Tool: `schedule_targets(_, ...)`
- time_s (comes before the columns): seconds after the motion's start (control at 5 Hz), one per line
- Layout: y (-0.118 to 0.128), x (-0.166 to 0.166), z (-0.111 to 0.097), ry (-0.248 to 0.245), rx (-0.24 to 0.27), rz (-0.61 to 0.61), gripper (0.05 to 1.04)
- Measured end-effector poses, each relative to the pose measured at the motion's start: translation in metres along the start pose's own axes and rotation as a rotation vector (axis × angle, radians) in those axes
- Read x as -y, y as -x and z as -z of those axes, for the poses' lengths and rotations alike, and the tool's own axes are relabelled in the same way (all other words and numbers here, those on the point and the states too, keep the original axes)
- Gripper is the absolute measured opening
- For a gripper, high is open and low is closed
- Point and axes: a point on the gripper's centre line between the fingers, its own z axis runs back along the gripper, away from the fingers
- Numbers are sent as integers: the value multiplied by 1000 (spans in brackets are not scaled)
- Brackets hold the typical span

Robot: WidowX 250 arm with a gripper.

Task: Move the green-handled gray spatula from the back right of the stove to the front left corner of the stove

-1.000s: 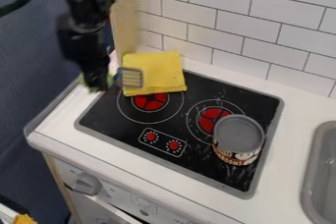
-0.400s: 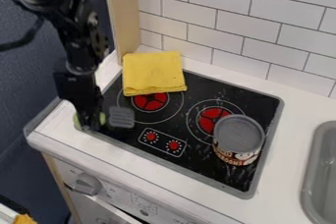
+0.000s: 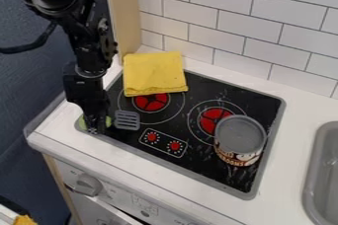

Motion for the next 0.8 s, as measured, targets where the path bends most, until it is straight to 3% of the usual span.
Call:
schedule_targets(0.2, 1, -3, 0, -16, -7, -11, 757)
schedule_targets(0.4, 0, -1, -2, -4, -4, -25, 992)
schedule_targets(0.6, -4, 1, -29, 55, -14, -45, 1004)
schedule_targets(0.8, -8, 6, -62, 149, -28, -64, 1000)
